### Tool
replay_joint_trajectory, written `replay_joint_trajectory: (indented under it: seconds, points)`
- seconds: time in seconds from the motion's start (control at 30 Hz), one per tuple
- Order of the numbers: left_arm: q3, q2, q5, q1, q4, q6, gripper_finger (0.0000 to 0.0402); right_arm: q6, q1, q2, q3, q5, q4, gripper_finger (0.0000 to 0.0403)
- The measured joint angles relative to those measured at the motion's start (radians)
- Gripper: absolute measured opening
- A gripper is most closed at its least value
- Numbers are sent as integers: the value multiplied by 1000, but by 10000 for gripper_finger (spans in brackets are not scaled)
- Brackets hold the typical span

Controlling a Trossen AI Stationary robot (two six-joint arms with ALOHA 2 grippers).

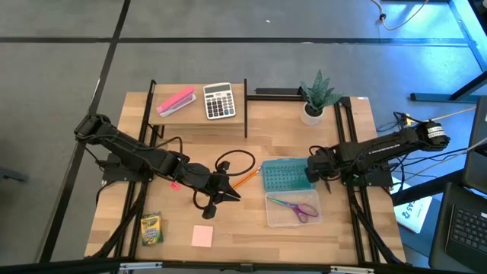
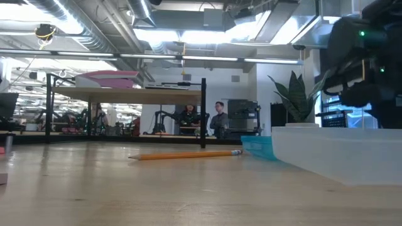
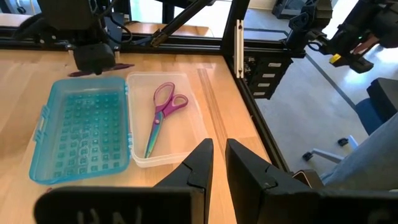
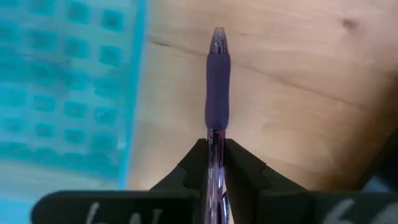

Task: Pack school essentials
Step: Put the violet pen into the blue supply box

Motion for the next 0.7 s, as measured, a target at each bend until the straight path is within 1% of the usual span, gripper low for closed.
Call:
replay_joint_trajectory:
  seconds: [0.2,0.33,0.53,0.7]
  points:
    - [0,0,0,0,0,0,37,-28,0,0,100,54,-121,42]
    - [0,0,0,0,0,6,37,-79,2,0,169,80,-174,42]
    - [0,0,0,0,0,9,38,-218,10,1,264,81,-174,42]
    - [0,0,0,0,0,9,38,-358,60,34,350,66,-164,42]
